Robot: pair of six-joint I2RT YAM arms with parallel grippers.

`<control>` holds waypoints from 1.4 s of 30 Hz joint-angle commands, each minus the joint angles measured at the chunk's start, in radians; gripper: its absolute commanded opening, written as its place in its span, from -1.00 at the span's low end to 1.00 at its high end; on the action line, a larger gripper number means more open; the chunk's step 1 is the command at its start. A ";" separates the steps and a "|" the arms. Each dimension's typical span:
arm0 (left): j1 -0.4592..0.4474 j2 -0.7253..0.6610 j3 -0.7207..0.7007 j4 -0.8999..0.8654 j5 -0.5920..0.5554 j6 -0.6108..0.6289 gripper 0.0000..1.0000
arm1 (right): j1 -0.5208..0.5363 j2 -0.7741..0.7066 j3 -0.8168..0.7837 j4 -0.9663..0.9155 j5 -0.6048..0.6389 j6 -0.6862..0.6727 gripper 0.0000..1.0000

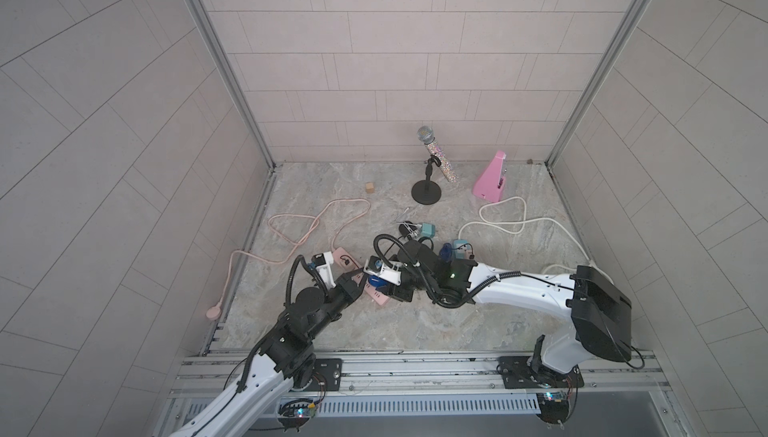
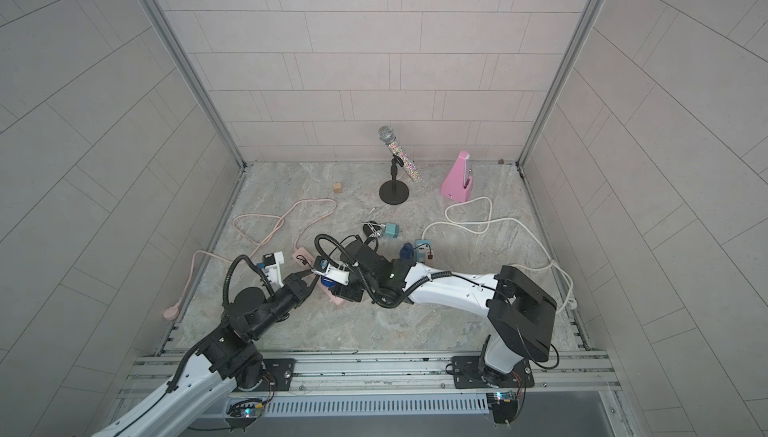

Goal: Unplug the electric shaver
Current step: Remove the charging cable from the electric shaver, then place the electric shaver at the center of the board, then place the charging cable at the center of the board.

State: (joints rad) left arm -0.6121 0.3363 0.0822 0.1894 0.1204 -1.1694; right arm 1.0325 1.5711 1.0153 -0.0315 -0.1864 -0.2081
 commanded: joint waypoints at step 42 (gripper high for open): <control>0.020 0.007 0.037 -0.034 -0.126 0.109 -1.00 | -0.165 0.408 0.641 -0.600 0.171 0.116 -0.24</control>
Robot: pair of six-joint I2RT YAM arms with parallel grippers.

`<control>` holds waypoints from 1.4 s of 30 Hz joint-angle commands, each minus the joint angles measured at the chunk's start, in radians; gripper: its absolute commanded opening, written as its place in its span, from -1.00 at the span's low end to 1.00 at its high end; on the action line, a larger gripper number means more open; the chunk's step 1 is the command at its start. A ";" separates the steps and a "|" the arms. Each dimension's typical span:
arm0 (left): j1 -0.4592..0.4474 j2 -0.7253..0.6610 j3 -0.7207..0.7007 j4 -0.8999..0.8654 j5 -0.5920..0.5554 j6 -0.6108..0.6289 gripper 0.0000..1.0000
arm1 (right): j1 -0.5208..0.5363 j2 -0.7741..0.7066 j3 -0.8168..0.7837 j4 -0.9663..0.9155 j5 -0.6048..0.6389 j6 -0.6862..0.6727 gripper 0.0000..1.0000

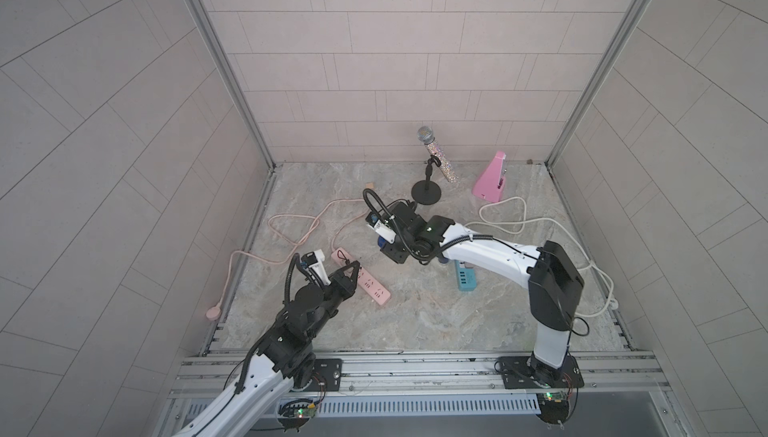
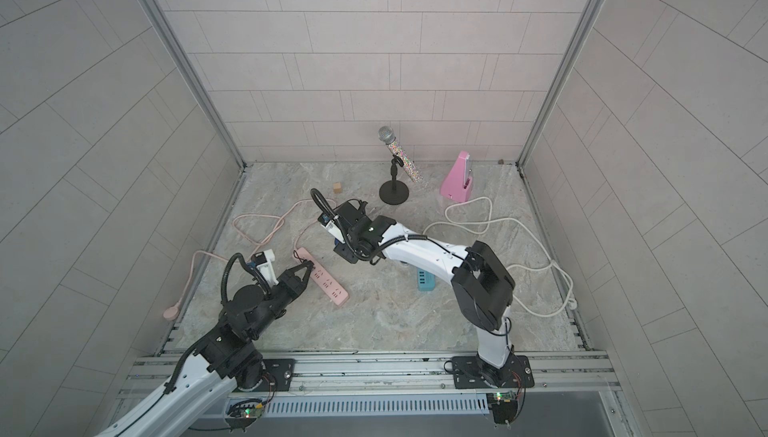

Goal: Unplug the electric shaver
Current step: Place the charging cable at the center of the board.

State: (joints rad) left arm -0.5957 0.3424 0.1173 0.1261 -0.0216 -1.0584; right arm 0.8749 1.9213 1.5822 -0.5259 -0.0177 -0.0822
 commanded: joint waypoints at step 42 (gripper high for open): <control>0.003 0.018 0.012 0.029 0.049 -0.002 -1.00 | -0.151 0.584 0.581 -0.171 0.008 0.015 0.21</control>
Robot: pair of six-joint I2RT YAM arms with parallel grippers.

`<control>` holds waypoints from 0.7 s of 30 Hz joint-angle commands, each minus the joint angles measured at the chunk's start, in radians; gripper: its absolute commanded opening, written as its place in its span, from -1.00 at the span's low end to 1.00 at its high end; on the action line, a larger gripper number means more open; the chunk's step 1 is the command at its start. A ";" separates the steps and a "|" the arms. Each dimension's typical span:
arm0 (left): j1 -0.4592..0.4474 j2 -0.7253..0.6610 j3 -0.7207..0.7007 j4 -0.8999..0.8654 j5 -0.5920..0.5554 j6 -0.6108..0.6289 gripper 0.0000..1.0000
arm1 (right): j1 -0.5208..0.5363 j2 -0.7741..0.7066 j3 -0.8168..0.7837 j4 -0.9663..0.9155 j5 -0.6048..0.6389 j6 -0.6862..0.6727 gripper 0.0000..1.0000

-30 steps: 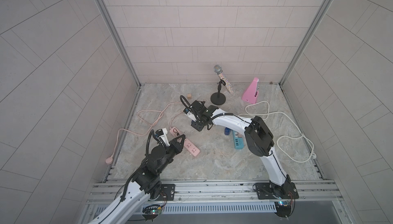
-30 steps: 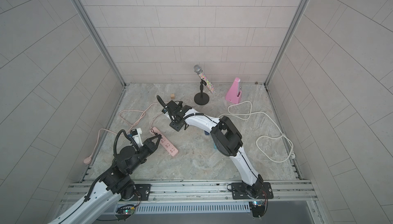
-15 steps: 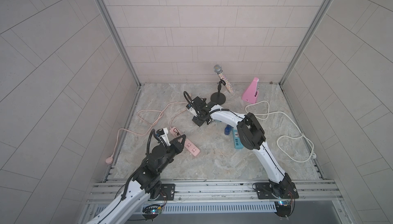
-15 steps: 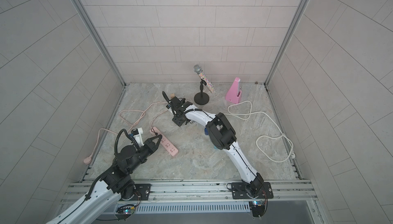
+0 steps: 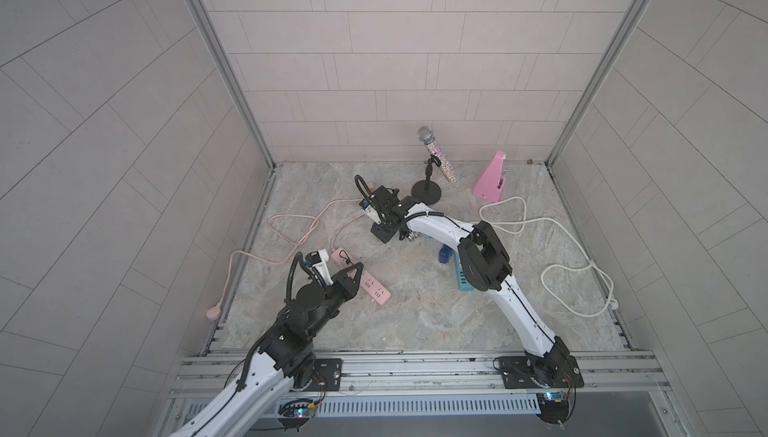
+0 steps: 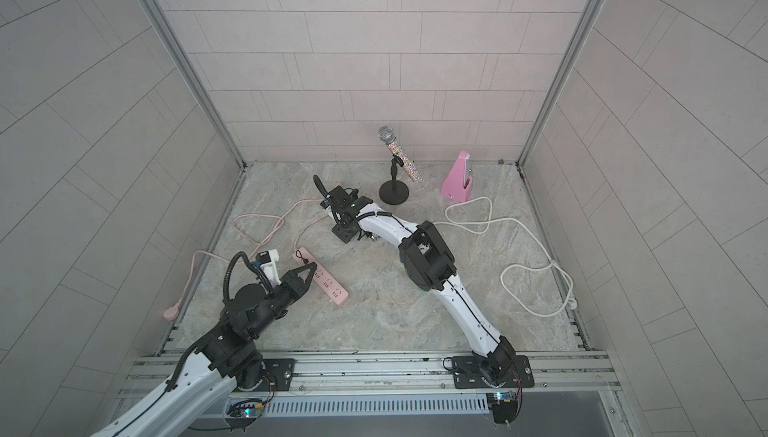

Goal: Unplug the electric shaver
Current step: Place the charging cable at the center of the board.

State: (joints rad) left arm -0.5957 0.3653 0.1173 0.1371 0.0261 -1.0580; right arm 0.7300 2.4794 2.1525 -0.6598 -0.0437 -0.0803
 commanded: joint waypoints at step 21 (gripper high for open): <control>0.003 0.032 0.022 0.016 0.033 0.001 -1.00 | -0.007 -0.093 -0.016 -0.077 0.070 0.007 0.76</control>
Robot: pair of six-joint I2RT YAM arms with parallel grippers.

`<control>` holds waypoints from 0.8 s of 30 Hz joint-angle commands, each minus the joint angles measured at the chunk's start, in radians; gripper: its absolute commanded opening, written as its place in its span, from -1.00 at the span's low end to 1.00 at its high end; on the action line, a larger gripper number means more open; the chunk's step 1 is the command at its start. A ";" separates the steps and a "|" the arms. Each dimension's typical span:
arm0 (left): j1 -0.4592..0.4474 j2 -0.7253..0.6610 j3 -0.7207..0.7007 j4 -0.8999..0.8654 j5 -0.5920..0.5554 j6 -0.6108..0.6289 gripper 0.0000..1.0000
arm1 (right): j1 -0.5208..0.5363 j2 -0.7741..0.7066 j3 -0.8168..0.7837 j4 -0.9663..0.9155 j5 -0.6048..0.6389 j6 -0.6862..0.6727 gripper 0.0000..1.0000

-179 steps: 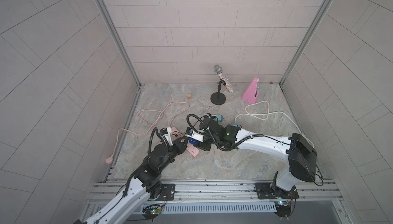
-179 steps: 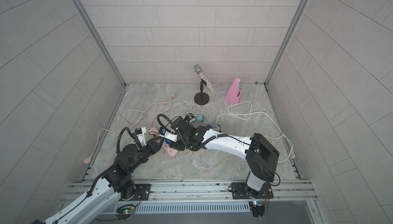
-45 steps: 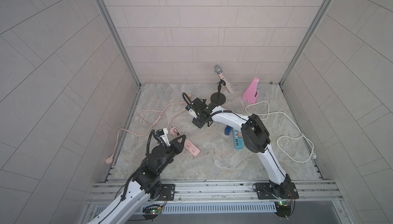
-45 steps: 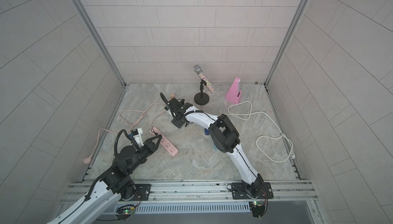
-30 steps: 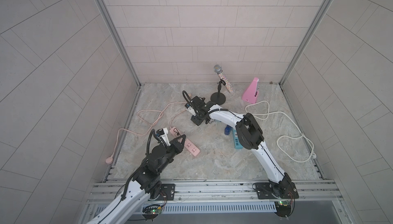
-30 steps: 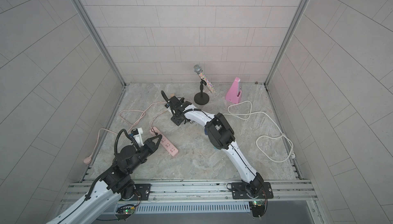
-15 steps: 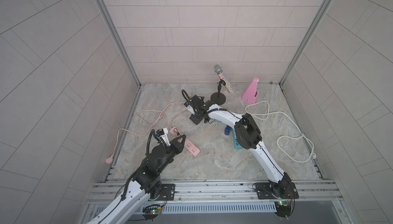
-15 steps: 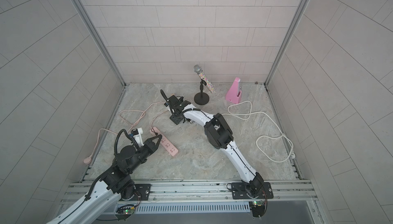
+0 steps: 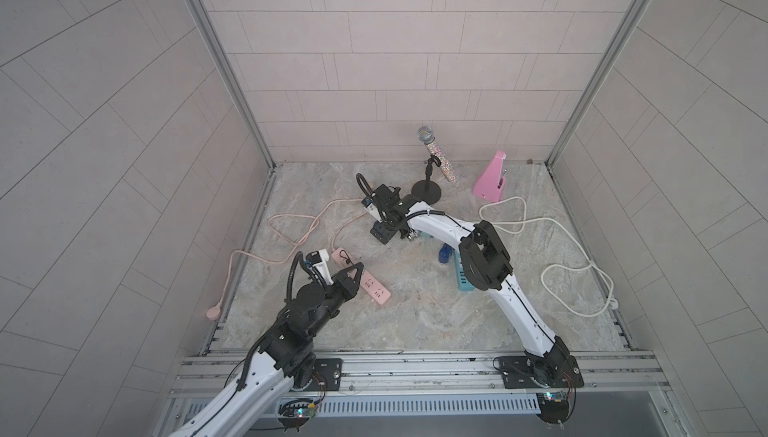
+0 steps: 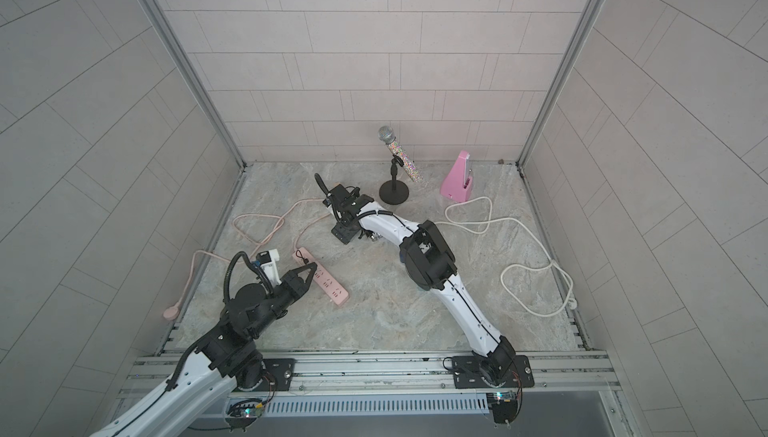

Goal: Unplug the electric shaver
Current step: Place the charging cable at the center of the board.

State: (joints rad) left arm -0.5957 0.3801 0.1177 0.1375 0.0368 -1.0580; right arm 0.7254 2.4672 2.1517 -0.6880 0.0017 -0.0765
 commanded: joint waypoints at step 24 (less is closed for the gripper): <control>0.002 0.264 0.218 -0.170 0.168 0.148 0.19 | -0.012 -0.432 -0.330 0.008 0.037 0.042 0.80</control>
State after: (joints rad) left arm -0.5957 0.6098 0.2672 0.0093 0.1696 -0.9646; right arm 0.7170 2.0991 1.8404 -0.6800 0.0319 -0.0601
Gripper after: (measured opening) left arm 0.590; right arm 0.903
